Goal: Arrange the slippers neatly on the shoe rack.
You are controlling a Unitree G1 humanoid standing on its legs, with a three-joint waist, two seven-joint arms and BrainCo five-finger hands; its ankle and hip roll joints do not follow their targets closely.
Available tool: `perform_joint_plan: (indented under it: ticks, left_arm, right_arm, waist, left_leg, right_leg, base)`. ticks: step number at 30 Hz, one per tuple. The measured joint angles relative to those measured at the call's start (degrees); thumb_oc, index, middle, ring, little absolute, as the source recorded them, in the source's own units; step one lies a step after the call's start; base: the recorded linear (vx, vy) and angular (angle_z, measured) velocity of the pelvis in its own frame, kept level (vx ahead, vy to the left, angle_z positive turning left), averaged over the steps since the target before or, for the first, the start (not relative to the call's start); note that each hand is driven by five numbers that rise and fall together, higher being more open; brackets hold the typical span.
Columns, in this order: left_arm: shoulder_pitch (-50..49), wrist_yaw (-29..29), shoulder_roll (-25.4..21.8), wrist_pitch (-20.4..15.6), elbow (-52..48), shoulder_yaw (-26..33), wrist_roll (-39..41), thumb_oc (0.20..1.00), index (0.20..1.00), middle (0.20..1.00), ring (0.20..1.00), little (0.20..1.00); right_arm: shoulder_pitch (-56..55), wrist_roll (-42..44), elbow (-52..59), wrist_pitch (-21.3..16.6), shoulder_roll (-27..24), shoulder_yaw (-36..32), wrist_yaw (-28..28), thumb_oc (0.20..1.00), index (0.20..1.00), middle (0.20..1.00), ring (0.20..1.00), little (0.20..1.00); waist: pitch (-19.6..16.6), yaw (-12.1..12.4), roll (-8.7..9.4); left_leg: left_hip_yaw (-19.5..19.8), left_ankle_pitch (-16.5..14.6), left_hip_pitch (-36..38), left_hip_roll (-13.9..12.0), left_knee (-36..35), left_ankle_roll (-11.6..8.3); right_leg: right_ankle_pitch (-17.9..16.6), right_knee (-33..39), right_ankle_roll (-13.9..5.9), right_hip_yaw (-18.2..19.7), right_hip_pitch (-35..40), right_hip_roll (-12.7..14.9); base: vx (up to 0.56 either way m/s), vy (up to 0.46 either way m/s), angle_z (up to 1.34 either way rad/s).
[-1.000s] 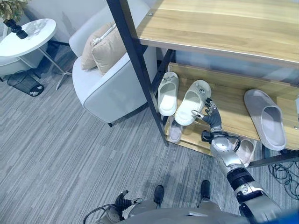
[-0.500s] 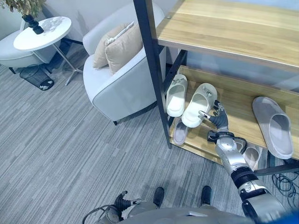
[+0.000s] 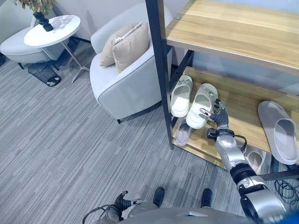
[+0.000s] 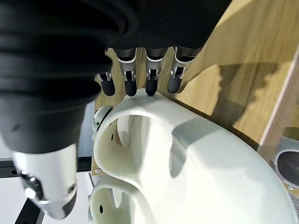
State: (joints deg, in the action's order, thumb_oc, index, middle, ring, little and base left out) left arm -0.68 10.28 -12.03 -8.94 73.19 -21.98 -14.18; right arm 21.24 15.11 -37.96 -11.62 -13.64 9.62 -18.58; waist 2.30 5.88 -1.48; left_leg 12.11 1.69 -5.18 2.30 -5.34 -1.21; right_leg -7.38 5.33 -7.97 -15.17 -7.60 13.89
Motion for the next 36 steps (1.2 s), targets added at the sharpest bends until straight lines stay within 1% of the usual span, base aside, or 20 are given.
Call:
perform_joint_plan:
  ticks: [2,5,8,15,16,17,18,20,21,22,23,26,27,29,30,31,32,33,36]
  left_arm:
    - [0.0,0.0,0.0,0.0,0.0,0.0,0.0,1.000,1.000,1.000,1.000,1.000]
    - [0.1,0.0,0.0,0.0,0.0,0.0,0.0,1.000,1.000,1.000,1.000,1.000]
    - [0.3,0.0,0.0,0.0,0.0,-0.1,0.0,1.000,1.000,1.000,1.000,1.000]
    - [0.3,-0.1,0.3,0.3,0.0,0.0,0.0,1.000,1.000,1.000,1.000,1.000]
    - [1.5,-0.1,0.9,0.9,0.0,0.1,0.2,1.000,1.000,1.000,1.000,1.000]
    - [2.6,0.0,1.2,1.9,1.2,0.3,0.9,1.000,1.000,1.000,1.000,1.000]
    - [2.5,0.1,0.9,1.9,1.3,0.2,1.7,1.000,1.000,1.000,1.000,1.000]
    - [2.2,0.0,0.9,1.9,1.3,0.2,2.3,1.000,1.000,1.000,1.000,1.000]
    - [1.8,0.0,0.9,1.9,1.3,0.2,2.3,1.000,1.000,1.000,1.000,1.000]
    - [1.7,0.0,1.0,1.9,1.3,0.2,2.3,1.000,1.000,1.000,1.000,1.000]
    - [1.6,-0.4,1.0,1.9,1.3,1.9,2.3,1.000,1.000,1.000,1.000,1.000]
    - [1.7,-0.7,0.9,2.0,1.2,2.5,2.3,1.000,1.000,1.000,1.000,1.000]
    - [1.0,-1.2,0.5,2.0,1.3,2.3,2.3,1.000,1.000,1.000,1.000,1.000]
    - [0.7,-1.7,0.3,1.9,1.4,2.4,2.2,1.000,1.000,1.000,1.000,1.000]
    - [0.6,-1.7,0.2,1.9,1.4,2.5,2.1,1.000,1.000,1.000,1.000,1.000]
    - [0.5,-2.3,-0.1,1.7,1.4,3.0,1.6,1.000,1.000,1.000,1.000,1.000]
    - [0.5,-2.7,-0.2,1.7,1.4,3.1,1.5,1.000,1.000,1.000,1.000,1.000]
    - [0.0,-2.9,-0.4,1.3,1.4,4.2,1.5,1.000,1.000,1.000,1.000,1.000]
    - [-0.1,-3.4,-0.4,1.1,2.2,4.1,1.1,1.000,1.000,1.000,1.000,1.000]
  right_arm:
    - [0.5,0.0,-0.3,0.0,-0.2,0.0,0.0,1.000,1.000,1.000,1.000,1.000]
    - [1.8,-0.1,-1.6,0.0,-1.3,-0.3,-0.1,1.000,1.000,1.000,1.000,1.000]
    - [2.1,-0.2,-1.6,0.0,-1.0,-0.4,-0.9,1.000,1.000,1.000,1.000,1.000]
    - [1.3,-0.2,-1.6,0.0,-1.0,-1.1,-0.9,1.000,1.000,1.000,1.000,1.000]
    - [0.7,-0.3,-0.8,0.4,-1.1,-1.5,-1.0,1.000,1.000,1.000,1.000,1.000]
    - [0.1,-1.3,2.1,0.8,-1.0,-1.6,-1.4,1.000,1.000,1.000,1.000,1.000]
    - [0.1,-1.4,1.8,0.7,-1.2,-2.7,-1.9,1.000,1.000,1.000,1.000,1.000]
    - [-0.5,-1.3,1.8,0.8,-2.0,-4.4,-2.1,1.000,1.000,1.000,1.000,1.000]
    - [-0.9,-1.4,2.8,0.8,-2.7,-4.5,-2.1,1.000,1.000,1.000,1.000,1.000]
    - [-1.0,-1.4,3.0,0.8,-2.8,-4.6,-2.1,1.000,1.000,1.000,1.000,1.000]
    - [-2.7,-3.2,4.6,1.0,-3.7,-4.6,-2.0,1.000,1.000,1.000,1.000,1.000]
    - [-5.1,-7.2,6.9,1.2,-6.6,-4.6,-1.6,1.000,1.000,1.000,1.000,1.000]
    - [-5.7,-10.0,7.0,1.4,-9.6,-4.8,-1.7,1.000,1.000,1.000,1.000,1.000]
    - [-5.7,-17.0,9.1,2.1,-15.5,-4.7,-1.3,1.000,1.000,1.000,1.000,1.000]
    - [-5.7,-19.1,9.8,2.1,-16.6,-4.7,-1.4,1.000,1.000,1.000,1.000,1.000]
    - [-6.1,-24.0,10.0,2.2,-19.4,-4.6,-1.2,1.000,1.000,1.000,1.000,1.000]
    - [-6.4,-25.7,10.0,2.3,-21.1,-4.6,-1.2,1.000,1.000,1.000,1.000,1.000]
    - [-6.4,-29.4,9.9,3.0,-23.0,-5.0,-1.4,1.000,1.000,1.000,1.000,1.000]
    - [-6.5,-32.4,7.3,3.9,-23.5,-4.9,-1.5,1.000,1.000,1.000,1.000,1.000]
  waist:
    - [0.0,0.0,0.00]
    - [0.0,0.1,-0.01]
    - [0.1,0.3,-0.11]
    - [0.1,0.0,-0.46]
    - [0.0,-0.5,-0.48]
    - [0.0,-1.6,-0.65]
    - [-0.1,-2.1,-0.75]
    - [-0.1,-2.2,-0.69]
    - [-0.2,-1.9,-0.73]
    - [-0.2,-2.1,-0.73]
    - [-0.4,-2.2,-0.57]
    - [-0.5,-3.1,-0.28]
    - [-0.9,-3.6,0.19]
    - [-1.2,-3.7,0.79]
    - [-1.4,-4.1,0.97]
    - [-1.6,-4.5,1.44]
    - [-1.8,-4.5,1.63]
    - [-2.0,-4.9,1.96]
    - [-2.3,-5.7,1.93]
  left_leg:
    - [0.1,0.0,-0.3,0.0,0.0,-0.01]
    - [1.4,0.3,-0.9,0.0,0.0,-0.15]
    - [1.5,0.4,-0.9,0.1,0.0,-0.11]
    - [1.2,0.4,0.2,0.1,0.0,-0.15]
    - [1.2,0.3,0.5,0.1,0.0,-0.19]
    - [0.6,0.3,1.0,0.0,0.0,-0.17]
    - [0.7,0.3,1.4,-0.1,0.0,-0.24]
    - [0.4,0.2,2.1,-0.3,0.0,-0.34]
    - [0.0,0.2,2.2,-0.3,0.0,-0.34]
    - [-0.3,0.2,2.3,-0.3,0.0,-0.34]
    - [-0.5,0.2,2.5,-0.3,0.0,-0.34]
    - [-0.7,0.2,2.7,-0.4,0.0,-0.33]
    - [-1.1,0.2,3.0,-0.4,0.0,-0.32]
    - [-2.2,0.1,3.5,-0.5,0.0,-0.29]
    - [-2.3,0.1,3.6,-0.6,0.0,-0.29]
    - [-2.5,0.0,3.8,-0.8,-0.1,-0.35]
    - [-2.5,0.0,3.8,-0.9,-0.1,-0.36]
    - [-2.9,-0.1,4.0,-1.1,-0.3,-0.41]
    - [-3.8,-0.4,4.3,-1.4,-0.3,-0.37]
  right_leg:
    - [0.1,0.0,-0.04,-0.3,0.0,0.0]
    - [0.2,0.0,-0.14,-1.3,0.0,0.1]
    - [0.2,0.0,-0.15,-1.4,-0.1,0.1]
    - [0.3,0.0,-0.16,-1.4,0.8,0.1]
    - [0.4,0.0,-0.20,-1.1,1.1,0.1]
    - [0.3,0.0,-0.20,-1.0,1.2,0.2]
    - [0.3,0.0,-0.21,-1.0,1.7,0.0]
    - [0.4,0.0,-0.14,-0.6,2.2,-0.2]
    - [0.4,0.0,-0.09,-0.4,2.1,-0.2]
    - [0.4,0.0,-0.08,0.0,2.0,-0.2]
    - [0.3,0.0,-0.05,0.3,2.1,-0.3]
    - [0.2,0.1,-0.13,0.4,2.2,-0.3]
    - [0.1,0.0,-0.07,0.9,2.2,-0.4]
    - [-0.1,0.1,0.09,2.0,2.1,-0.6]
    - [-0.2,0.1,0.13,2.2,2.1,-0.7]
    - [-0.2,0.2,0.24,2.4,2.2,-0.9]
    - [-0.2,0.3,0.25,2.4,2.2,-1.0]
    - [-0.3,0.3,0.36,2.7,2.2,-1.0]
    - [-0.3,0.3,0.48,3.6,2.1,-1.5]
  base:
    - [0.01,0.000,0.06]
    - [0.01,0.001,0.22]
    - [0.00,-0.002,0.02]
    - [0.01,-0.021,-0.01]
    - [0.03,-0.054,-0.11]
    - [0.02,-0.049,-0.10]
    - [0.00,-0.037,-0.11]
    - [0.00,-0.020,-0.06]
    - [0.00,-0.024,-0.14]
    - [0.00,-0.025,-0.14]
    - [0.00,-0.041,-0.09]
    - [0.00,-0.033,-0.08]
    - [-0.01,-0.049,-0.21]
    - [0.00,-0.052,-0.23]
    - [0.01,-0.045,-0.12]
    - [0.01,-0.043,-0.07]
    - [0.00,-0.028,-0.11]
    - [0.01,-0.037,-0.15]
    - [0.02,-0.043,-0.17]
